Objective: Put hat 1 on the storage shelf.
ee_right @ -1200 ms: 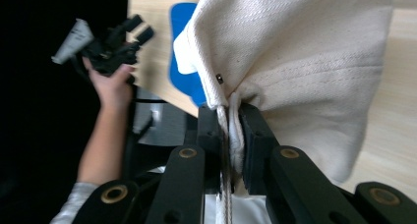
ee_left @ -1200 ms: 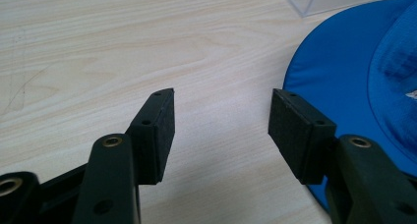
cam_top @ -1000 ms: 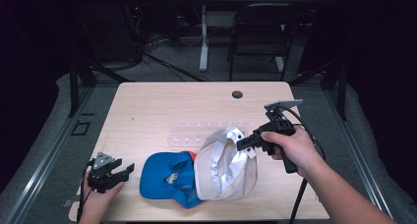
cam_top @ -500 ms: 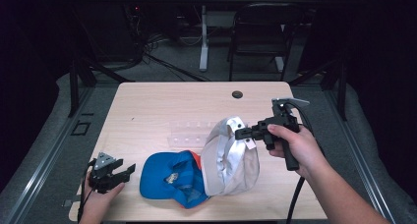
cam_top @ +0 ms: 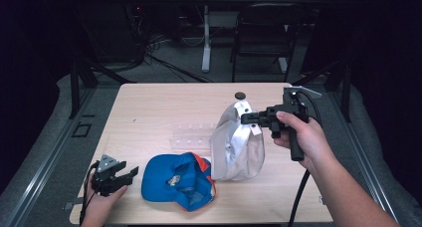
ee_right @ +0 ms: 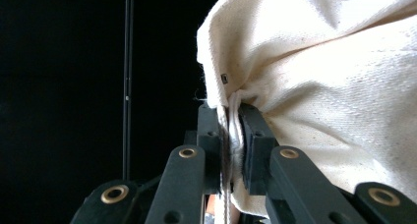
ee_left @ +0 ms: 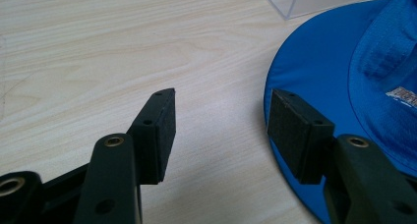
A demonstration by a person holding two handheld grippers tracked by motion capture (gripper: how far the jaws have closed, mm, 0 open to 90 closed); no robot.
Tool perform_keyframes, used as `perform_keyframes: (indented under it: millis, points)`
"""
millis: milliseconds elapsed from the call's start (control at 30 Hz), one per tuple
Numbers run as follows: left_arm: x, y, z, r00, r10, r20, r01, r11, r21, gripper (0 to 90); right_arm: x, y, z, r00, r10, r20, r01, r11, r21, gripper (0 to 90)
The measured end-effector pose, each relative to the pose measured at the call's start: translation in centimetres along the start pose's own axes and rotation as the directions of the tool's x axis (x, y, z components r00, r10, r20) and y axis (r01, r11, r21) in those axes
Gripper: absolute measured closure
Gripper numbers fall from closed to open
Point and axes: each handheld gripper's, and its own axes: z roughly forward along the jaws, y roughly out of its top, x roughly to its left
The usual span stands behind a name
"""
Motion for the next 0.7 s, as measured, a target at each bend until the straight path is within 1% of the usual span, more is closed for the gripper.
perform_keyframes:
  millis: [33, 200, 233, 267, 367, 400, 433, 467, 533, 633, 700]
  points:
    - [0.0, 0.0, 0.1, 1.0000, -0.001, -0.001, 0.001, 1.0000, -0.007, 44.6, 0.1, 0.1, 0.1, 1.0000, -0.002, -0.001, 0.002, 1.000, -0.007, 81.6]
    - [0.0, 0.0, 0.1, 1.0000, 0.000, -0.002, 0.000, 1.0000, -0.004, 44.6, 0.8, 0.9, 0.6, 0.9999, 0.000, -0.015, 0.000, 1.000, -0.023, 81.6]
    - [0.1, 0.0, 0.0, 1.0000, 0.004, 0.001, -0.004, 1.0000, 0.007, 44.6, 0.9, 1.1, 0.7, 0.9997, -0.001, -0.023, 0.001, 1.000, -0.029, 81.6]
    - [0.1, 0.0, 0.0, 1.0000, 0.003, 0.000, -0.003, 1.0000, 0.008, 44.6, 1.0, 1.3, 0.9, 0.9995, -0.004, -0.032, 0.003, 0.999, -0.032, 81.6]
    - [0.1, 0.0, 0.0, 1.0000, 0.001, 0.001, -0.001, 1.0000, 0.009, 44.6, 1.4, 1.7, 1.1, 0.9994, -0.007, -0.035, 0.006, 0.999, -0.038, 81.6]
    - [0.1, 0.0, 0.0, 1.0000, 0.001, 0.003, -0.001, 1.0000, 0.004, 44.6, 1.7, 2.1, 1.5, 0.9992, -0.010, -0.039, 0.008, 0.999, -0.047, 81.6]
    - [0.1, 0.0, 0.1, 1.0000, 0.001, 0.003, -0.001, 1.0000, 0.004, 44.6, 1.9, 2.3, 1.6, 0.9992, -0.010, -0.039, 0.008, 0.999, -0.045, 81.6]
    - [0.1, 0.0, 0.1, 1.0000, 0.002, 0.004, -0.002, 1.0000, 0.004, 44.6, 2.0, 2.5, 1.8, 0.9992, -0.010, -0.039, 0.008, 0.998, -0.055, 81.6]
    - [0.0, 0.0, 0.1, 1.0000, -0.002, 0.003, 0.002, 1.0000, 0.000, 44.6, 2.2, 2.9, 2.1, 0.9992, -0.005, -0.039, 0.002, 0.998, -0.063, 81.5]
    - [0.1, 0.0, 0.1, 1.0000, -0.003, 0.001, 0.003, 1.0000, 0.006, 44.6, 2.5, 3.6, 2.6, 0.9986, -0.001, -0.052, -0.003, 0.997, -0.077, 81.5]
    - [0.1, 0.0, 0.1, 1.0000, 0.000, 0.004, 0.000, 0.9999, 0.012, 44.6, 2.6, 4.1, 3.0, 0.9986, 0.002, -0.053, -0.006, 0.996, -0.085, 81.5]
